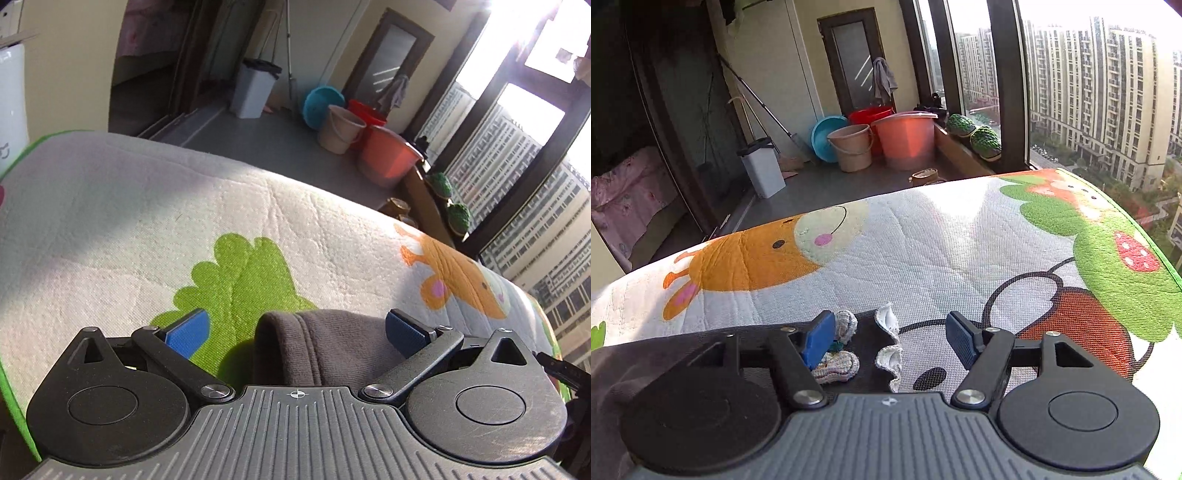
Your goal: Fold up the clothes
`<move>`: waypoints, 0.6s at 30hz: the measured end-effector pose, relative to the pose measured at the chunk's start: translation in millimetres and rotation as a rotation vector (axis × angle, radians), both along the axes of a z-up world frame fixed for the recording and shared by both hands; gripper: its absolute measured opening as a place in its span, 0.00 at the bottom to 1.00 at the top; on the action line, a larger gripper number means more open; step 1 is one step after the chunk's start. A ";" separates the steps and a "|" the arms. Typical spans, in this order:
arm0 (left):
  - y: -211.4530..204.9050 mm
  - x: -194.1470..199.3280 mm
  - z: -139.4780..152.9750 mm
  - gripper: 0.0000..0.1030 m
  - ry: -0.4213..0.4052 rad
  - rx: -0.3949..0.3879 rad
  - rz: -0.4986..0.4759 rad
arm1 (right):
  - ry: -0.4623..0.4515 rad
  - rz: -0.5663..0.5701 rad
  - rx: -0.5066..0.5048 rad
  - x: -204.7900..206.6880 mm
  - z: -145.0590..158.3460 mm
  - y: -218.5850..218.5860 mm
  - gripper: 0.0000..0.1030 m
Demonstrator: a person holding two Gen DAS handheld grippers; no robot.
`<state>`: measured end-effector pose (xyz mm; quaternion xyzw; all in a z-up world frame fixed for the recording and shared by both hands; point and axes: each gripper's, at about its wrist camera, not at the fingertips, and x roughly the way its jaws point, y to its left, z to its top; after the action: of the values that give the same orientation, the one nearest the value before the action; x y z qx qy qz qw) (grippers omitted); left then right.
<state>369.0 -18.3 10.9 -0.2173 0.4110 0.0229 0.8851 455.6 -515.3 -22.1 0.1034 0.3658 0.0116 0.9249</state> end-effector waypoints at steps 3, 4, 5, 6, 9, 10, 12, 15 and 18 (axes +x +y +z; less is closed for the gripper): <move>-12.8 11.5 -15.7 1.00 0.064 0.076 -0.010 | 0.018 0.000 0.022 11.6 -8.7 6.9 0.69; -16.8 14.8 -20.2 1.00 0.060 0.104 -0.007 | 0.011 0.008 0.017 12.5 -9.7 10.1 0.69; -20.1 17.5 -23.6 1.00 0.047 0.122 0.000 | 0.007 0.018 0.009 12.8 -10.2 13.1 0.69; -23.4 20.1 -26.9 1.00 0.033 0.138 0.008 | 0.006 0.030 -0.006 12.5 -10.1 16.0 0.61; -37.8 19.6 -27.3 0.84 -0.019 0.160 -0.039 | -0.020 0.088 -0.061 4.5 -5.4 28.8 0.20; -43.7 16.8 -25.3 0.48 -0.029 0.197 -0.055 | -0.026 0.082 -0.091 0.7 -3.0 33.4 0.15; -47.9 8.9 -18.6 0.41 -0.063 0.209 -0.074 | -0.047 0.082 -0.114 -7.7 3.6 38.6 0.13; -45.9 -10.0 -0.5 0.40 -0.147 0.204 -0.074 | -0.125 0.082 -0.097 -28.2 27.5 37.8 0.13; -40.1 -48.1 28.9 0.39 -0.286 0.179 -0.070 | -0.246 0.093 -0.077 -66.7 59.4 29.5 0.13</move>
<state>320.9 -58.4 39.8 -0.1244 0.2846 -0.0023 0.9505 388.9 -485.8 37.2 0.0488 0.2540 0.0530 0.9645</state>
